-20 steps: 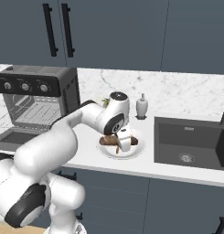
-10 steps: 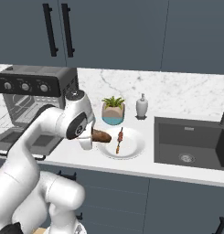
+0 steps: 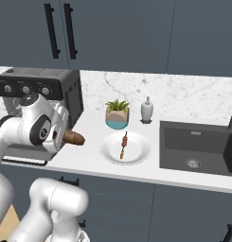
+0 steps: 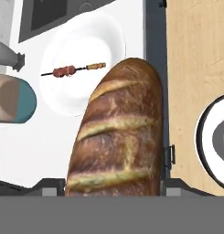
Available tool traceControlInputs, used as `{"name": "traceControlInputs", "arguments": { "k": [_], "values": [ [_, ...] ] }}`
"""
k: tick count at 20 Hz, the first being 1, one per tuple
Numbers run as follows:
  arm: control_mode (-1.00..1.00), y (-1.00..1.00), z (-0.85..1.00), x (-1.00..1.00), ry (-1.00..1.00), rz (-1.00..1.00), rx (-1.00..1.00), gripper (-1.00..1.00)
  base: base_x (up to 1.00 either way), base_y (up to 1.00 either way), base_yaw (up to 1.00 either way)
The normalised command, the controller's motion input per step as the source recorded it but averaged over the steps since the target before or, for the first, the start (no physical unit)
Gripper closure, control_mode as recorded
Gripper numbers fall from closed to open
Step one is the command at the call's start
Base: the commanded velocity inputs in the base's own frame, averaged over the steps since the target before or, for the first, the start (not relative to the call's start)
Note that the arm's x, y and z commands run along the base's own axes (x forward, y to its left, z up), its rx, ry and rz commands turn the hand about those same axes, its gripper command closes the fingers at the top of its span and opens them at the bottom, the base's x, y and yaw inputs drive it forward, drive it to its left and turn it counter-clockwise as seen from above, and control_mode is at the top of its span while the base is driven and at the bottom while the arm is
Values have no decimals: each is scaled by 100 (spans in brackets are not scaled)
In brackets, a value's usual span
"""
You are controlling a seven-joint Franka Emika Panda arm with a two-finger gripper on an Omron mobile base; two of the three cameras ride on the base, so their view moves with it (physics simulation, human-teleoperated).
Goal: Pick up the kebab skewer and baguette bread, and place them inside the toaster oven. Close the toaster oven door and start by setting the timer.
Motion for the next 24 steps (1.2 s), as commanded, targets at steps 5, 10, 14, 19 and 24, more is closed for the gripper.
{"name": "traceControlInputs", "arguments": {
  "k": [5, 10, 14, 19, 24],
  "values": [
    [-100, 99, 13, 0, -1, -3, 0, 100, 0, 0, 0],
    [-100, 93, 3, 0, 0, 0, 0, 100, 0, 0, 0],
    [-100, 87, 15, 1, -7, 0, 0, 100, 0, 0, 0],
    [-100, 67, 38, 33, -12, 0, 0, 100, 0, 0, 0],
    [-100, 34, 16, 75, -3, -5, 0, 100, 0, 0, 0]
  ]
}}
